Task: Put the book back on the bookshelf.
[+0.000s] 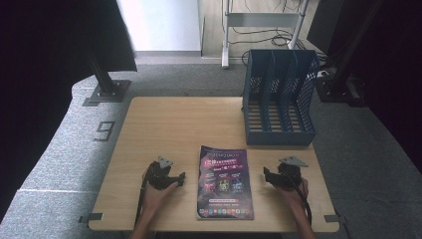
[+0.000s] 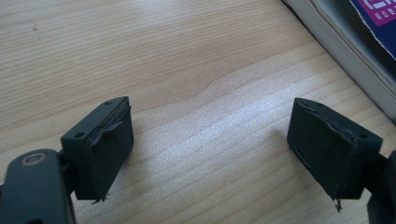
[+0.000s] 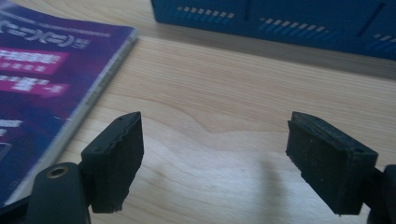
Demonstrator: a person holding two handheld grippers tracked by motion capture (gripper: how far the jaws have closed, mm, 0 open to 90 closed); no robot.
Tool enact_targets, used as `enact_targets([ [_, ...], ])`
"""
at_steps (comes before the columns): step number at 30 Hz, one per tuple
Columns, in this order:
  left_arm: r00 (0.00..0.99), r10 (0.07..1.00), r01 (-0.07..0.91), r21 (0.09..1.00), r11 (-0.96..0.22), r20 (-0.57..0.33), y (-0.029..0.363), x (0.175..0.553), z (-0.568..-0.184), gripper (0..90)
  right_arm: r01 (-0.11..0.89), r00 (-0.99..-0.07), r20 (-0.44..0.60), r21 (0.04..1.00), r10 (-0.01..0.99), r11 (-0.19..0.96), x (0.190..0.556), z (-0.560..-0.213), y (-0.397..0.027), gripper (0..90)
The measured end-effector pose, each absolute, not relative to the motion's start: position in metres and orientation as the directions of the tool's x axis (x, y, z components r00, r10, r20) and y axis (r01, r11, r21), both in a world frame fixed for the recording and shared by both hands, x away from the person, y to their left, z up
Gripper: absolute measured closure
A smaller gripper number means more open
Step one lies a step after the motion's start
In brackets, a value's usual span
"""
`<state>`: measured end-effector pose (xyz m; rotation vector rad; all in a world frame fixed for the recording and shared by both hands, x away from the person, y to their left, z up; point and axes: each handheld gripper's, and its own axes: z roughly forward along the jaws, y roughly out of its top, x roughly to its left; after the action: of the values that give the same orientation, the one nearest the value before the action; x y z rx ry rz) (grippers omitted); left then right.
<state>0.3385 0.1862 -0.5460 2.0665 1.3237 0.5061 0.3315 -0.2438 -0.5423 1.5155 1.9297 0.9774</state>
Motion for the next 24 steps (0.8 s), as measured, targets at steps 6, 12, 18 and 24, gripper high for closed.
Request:
enact_targets([
  [6,0.411,0.911,0.669,0.688,-0.281,-0.028,0.189,0.338,-0.543,14.8,0.600,-0.312,0.104,0.793,0.944,0.111,0.330,-0.536,-0.230,18.7],
  [12,0.420,0.907,0.665,0.693,-0.278,-0.040,0.186,0.336,-0.541,14.8,0.593,-0.354,0.131,0.797,0.926,0.114,0.330,-0.534,-0.214,19.0],
  [18,0.432,0.901,0.664,0.691,-0.286,-0.042,0.183,0.334,-0.540,14.7,0.589,-0.396,0.133,0.796,0.909,0.140,0.329,-0.535,-0.196,19.1],
  [24,0.421,0.906,0.673,0.682,-0.287,-0.034,0.184,0.332,-0.540,14.5,0.594,-0.433,0.144,0.788,0.890,0.161,0.330,-0.536,-0.183,18.5],
])
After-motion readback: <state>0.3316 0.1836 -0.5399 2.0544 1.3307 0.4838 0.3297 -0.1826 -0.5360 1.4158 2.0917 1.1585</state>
